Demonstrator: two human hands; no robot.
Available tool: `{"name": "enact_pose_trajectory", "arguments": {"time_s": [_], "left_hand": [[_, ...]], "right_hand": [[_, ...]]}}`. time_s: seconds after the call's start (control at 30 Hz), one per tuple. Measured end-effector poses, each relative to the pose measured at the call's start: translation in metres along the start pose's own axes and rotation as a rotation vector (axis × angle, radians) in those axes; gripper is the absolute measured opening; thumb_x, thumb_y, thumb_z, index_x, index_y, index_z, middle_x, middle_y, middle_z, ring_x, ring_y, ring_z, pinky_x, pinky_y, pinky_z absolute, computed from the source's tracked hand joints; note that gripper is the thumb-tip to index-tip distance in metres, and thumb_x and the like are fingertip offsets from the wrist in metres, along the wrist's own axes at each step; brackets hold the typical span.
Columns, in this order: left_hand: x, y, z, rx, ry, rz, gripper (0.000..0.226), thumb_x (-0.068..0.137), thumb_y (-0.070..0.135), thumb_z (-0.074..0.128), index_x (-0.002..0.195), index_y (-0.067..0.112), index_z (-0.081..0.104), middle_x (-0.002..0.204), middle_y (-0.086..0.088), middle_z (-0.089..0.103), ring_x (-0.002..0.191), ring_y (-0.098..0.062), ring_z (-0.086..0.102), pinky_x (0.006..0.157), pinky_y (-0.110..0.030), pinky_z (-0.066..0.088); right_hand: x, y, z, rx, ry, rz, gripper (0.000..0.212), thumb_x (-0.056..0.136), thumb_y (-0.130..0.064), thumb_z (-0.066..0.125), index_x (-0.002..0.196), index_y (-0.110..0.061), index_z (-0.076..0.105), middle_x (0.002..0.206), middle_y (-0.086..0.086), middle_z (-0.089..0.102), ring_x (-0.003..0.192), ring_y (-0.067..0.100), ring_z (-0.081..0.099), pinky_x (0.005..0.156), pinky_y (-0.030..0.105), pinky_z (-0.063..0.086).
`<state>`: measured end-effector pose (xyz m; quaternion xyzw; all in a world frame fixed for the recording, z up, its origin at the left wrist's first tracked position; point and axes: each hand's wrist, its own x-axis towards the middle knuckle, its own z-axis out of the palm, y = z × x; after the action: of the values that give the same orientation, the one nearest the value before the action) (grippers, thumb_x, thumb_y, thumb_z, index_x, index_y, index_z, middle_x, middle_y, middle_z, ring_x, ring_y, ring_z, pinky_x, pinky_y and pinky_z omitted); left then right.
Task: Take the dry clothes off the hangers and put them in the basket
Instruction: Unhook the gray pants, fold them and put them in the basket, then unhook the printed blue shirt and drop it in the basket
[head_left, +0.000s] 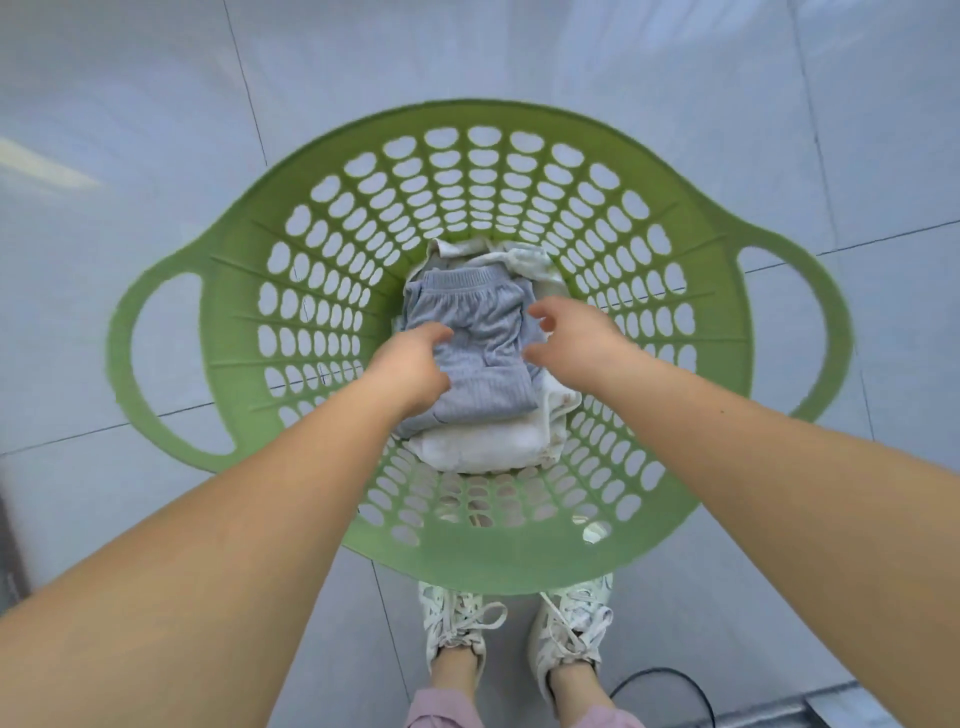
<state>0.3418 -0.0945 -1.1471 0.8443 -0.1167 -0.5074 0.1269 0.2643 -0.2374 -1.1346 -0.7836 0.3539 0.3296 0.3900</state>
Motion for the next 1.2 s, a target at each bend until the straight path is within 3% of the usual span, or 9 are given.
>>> {"name": "enact_pose_trajectory", "arguments": {"time_s": [0.17,0.3,0.5,0.6,0.67,0.87,1.13,1.2], "left_hand": [[-0.064,0.043,-0.041,-0.135,0.068,0.116,0.038,0.087,0.006,0.058,0.123,0.019,0.055,0.128,-0.006,0.054,0.113,-0.020,0.053,0.092,-0.030,0.045],[-0.138,0.085,-0.078,-0.247,0.109,0.192,0.027,0.087,0.010,0.059,0.113,0.018,0.061,0.117,-0.007,0.059,0.105,-0.019,0.056,0.093,-0.036,0.048],[-0.247,0.132,-0.110,-0.318,0.119,0.343,0.017,0.087,0.009,0.059,0.100,0.020,0.064,0.098,0.000,0.062,0.092,-0.013,0.058,0.088,-0.031,0.050],[-0.306,0.161,-0.131,-0.303,0.126,0.457,0.013,0.087,0.011,0.060,0.096,0.020,0.065,0.097,0.001,0.065,0.089,-0.012,0.059,0.087,-0.028,0.049],[-0.344,0.181,-0.145,-0.254,0.145,0.527,0.014,0.087,0.012,0.061,0.098,0.018,0.067,0.101,-0.002,0.068,0.091,-0.016,0.063,0.091,-0.034,0.050],[-0.453,0.232,-0.187,0.009,0.265,0.794,0.018,0.087,0.016,0.061,0.104,0.018,0.067,0.106,-0.003,0.068,0.093,-0.014,0.064,0.092,-0.033,0.049],[-0.557,0.280,-0.232,0.103,0.526,1.050,0.014,0.086,0.016,0.062,0.097,0.020,0.069,0.090,0.009,0.066,0.081,-0.008,0.062,0.084,-0.026,0.050],[-0.582,0.297,-0.243,0.097,0.589,1.118,0.013,0.087,0.017,0.062,0.096,0.023,0.068,0.082,0.015,0.064,0.073,0.002,0.060,0.075,-0.015,0.049]], "right_hand": [[-0.070,-0.031,-0.048,0.208,0.108,-0.043,0.041,0.090,-0.019,0.058,0.130,-0.020,0.049,0.131,0.000,0.052,0.113,0.016,0.053,0.082,0.023,0.041],[-0.144,-0.060,-0.089,0.265,0.192,-0.080,0.030,0.089,-0.019,0.059,0.119,-0.018,0.058,0.120,0.001,0.058,0.111,0.015,0.055,0.093,0.026,0.041],[-0.256,-0.083,-0.129,0.366,0.269,-0.125,0.023,0.087,-0.020,0.062,0.110,-0.016,0.063,0.103,-0.004,0.061,0.102,0.015,0.059,0.093,0.027,0.045],[-0.320,-0.092,-0.159,0.432,0.341,-0.151,0.020,0.087,-0.020,0.063,0.107,-0.016,0.064,0.105,-0.003,0.064,0.100,0.014,0.061,0.088,0.026,0.046],[-0.363,-0.097,-0.178,0.467,0.385,-0.163,0.019,0.088,-0.021,0.062,0.107,-0.017,0.064,0.108,-0.003,0.064,0.100,0.013,0.061,0.088,0.025,0.046],[-0.482,-0.114,-0.231,0.486,0.569,-0.254,0.018,0.088,-0.022,0.061,0.106,-0.020,0.065,0.106,-0.003,0.065,0.095,0.009,0.061,0.084,0.022,0.045],[-0.596,-0.114,-0.278,0.451,0.920,-0.345,0.016,0.089,-0.023,0.059,0.104,-0.021,0.066,0.090,-0.014,0.064,0.081,-0.005,0.058,0.062,0.001,0.042],[-0.631,-0.109,-0.295,0.429,1.034,-0.372,0.017,0.090,-0.024,0.058,0.104,-0.021,0.066,0.090,-0.013,0.064,0.081,-0.007,0.056,0.062,-0.001,0.042]]}}
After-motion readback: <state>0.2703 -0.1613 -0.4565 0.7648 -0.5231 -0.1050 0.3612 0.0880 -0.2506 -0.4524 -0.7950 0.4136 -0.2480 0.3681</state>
